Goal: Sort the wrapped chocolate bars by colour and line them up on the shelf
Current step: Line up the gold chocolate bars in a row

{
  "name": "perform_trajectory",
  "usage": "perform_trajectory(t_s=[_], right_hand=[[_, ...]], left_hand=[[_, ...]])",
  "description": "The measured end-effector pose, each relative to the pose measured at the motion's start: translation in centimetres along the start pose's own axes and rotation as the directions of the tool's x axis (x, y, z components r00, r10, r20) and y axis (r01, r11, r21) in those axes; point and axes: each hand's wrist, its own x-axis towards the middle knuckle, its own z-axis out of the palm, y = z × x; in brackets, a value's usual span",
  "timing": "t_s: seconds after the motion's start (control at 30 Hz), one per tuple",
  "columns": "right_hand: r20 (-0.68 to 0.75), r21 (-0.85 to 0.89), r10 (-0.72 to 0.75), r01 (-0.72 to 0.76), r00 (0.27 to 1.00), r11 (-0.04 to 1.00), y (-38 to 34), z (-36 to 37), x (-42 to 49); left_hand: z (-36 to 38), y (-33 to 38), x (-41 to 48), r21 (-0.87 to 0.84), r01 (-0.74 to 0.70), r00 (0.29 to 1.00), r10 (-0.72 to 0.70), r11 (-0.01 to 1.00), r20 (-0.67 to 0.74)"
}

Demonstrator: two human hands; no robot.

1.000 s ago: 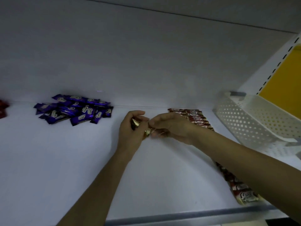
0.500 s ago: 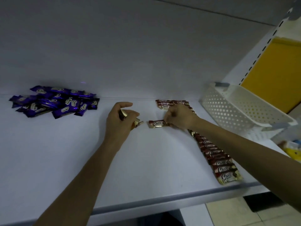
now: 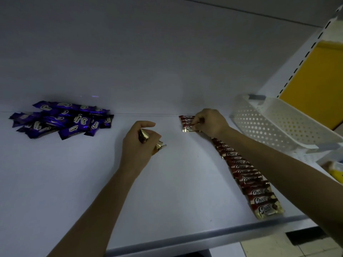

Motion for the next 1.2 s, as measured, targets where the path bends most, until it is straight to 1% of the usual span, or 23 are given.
perform_trajectory(t_s=[0.17,0.3,0.37,0.4,0.43,0.47,0.5,0.53,0.57,0.6,0.63,0.7,0.77,0.87,0.97,1.0,1.03,1.13,1.2], right_hand=[[-0.016,-0.037,-0.037,0.036,0.999,0.999,0.5,0.2,0.7],[0.006,-0.065,-0.010,0.010,1.000,0.998,0.7,0.5,0.8],[-0.039,-0.077,-0.033,0.030,0.999,0.997,-0.1,0.4,0.1],[-0.059,-0.014,-0.056,0.055,0.997,0.998,-1.0,0.4,-0.5],[-0.043,0.130,-0.080,0.085,0.996,0.988,-2.3,0.4,-1.5],[0.020,0.331,-0.106,0.094,0.994,0.939,-3.9,0.4,-2.7],[0.118,0.515,-0.154,0.072,0.981,0.854,-5.7,0.4,-4.0],[0.203,0.625,-0.214,0.042,0.955,0.779,-7.2,0.4,-5.2],[0.246,0.660,-0.270,0.043,0.931,0.750,-8.4,0.6,-6.1],[0.252,0.666,-0.301,0.062,0.920,0.744,-9.2,0.8,-6.6],[0.235,0.665,-0.303,0.074,0.923,0.743,-9.7,0.9,-6.9],[0.205,0.672,-0.248,0.048,0.947,0.739,-10.1,0.9,-6.9],[0.233,0.702,-0.176,-0.040,0.956,0.711,-9.9,0.7,-7.1],[0.306,0.766,-0.099,-0.183,0.947,0.616,-9.4,0.4,-7.4],[0.319,0.799,-0.030,-0.251,0.947,0.547,-8.5,-0.1,-7.4],[0.312,0.795,-0.005,-0.258,0.950,0.549,-8.0,-0.2,-7.3],[0.295,0.779,0.020,-0.252,0.955,0.574,-7.6,-0.4,-7.2],[0.210,0.642,0.042,-0.170,0.977,0.747,-5.6,-0.6,-7.0],[0.150,0.464,-0.007,-0.064,0.989,0.884,-4.3,-0.5,-6.8]], left_hand=[[0.1,-0.3,0.4,0.027,0.000,1.000,0.001,1.000,-0.005],[0.0,-0.5,0.5,0.039,-0.004,1.000,0.004,0.999,-0.008],[0.0,-0.5,0.6,0.029,0.001,1.000,-0.001,1.000,-0.006],[0.0,-0.5,0.5,0.017,0.003,1.000,-0.003,1.000,-0.007],[0.1,-0.3,0.5,-0.002,0.004,1.000,-0.004,1.000,-0.010],[0.1,-0.2,0.4,-0.026,0.006,1.000,-0.007,1.000,-0.022],[0.1,0.0,0.4,-0.047,0.010,0.999,-0.012,0.999,-0.039],[0.1,0.1,0.4,-0.065,0.010,0.998,-0.014,0.998,-0.060],[0.1,0.2,0.4,-0.076,0.010,0.996,-0.017,0.997,-0.086],[0.0,0.3,0.4,-0.085,0.011,0.993,-0.020,0.996,-0.116],[-0.1,0.4,0.4,-0.090,0.013,0.990,-0.026,0.996,-0.139],[-0.2,0.4,0.3,-0.086,0.018,0.989,-0.030,0.996,-0.144],[-0.2,0.4,0.3,-0.069,0.016,0.992,-0.024,0.997,-0.123],[-0.3,0.1,0.4,-0.033,0.004,0.995,-0.007,0.999,-0.102],[-0.3,0.0,0.5,-0.003,-0.017,0.995,0.017,1.000,-0.102],[-0.3,0.0,0.4,0.006,-0.025,0.995,0.025,1.000,-0.099],[-0.2,0.1,0.3,0.005,-0.025,0.995,0.026,1.000,-0.093],[-0.1,0.2,0.2,0.007,-0.034,0.996,0.035,0.999,-0.080],[-0.1,0.1,0.3,0.047,-0.054,0.995,0.058,0.997,-0.080]])
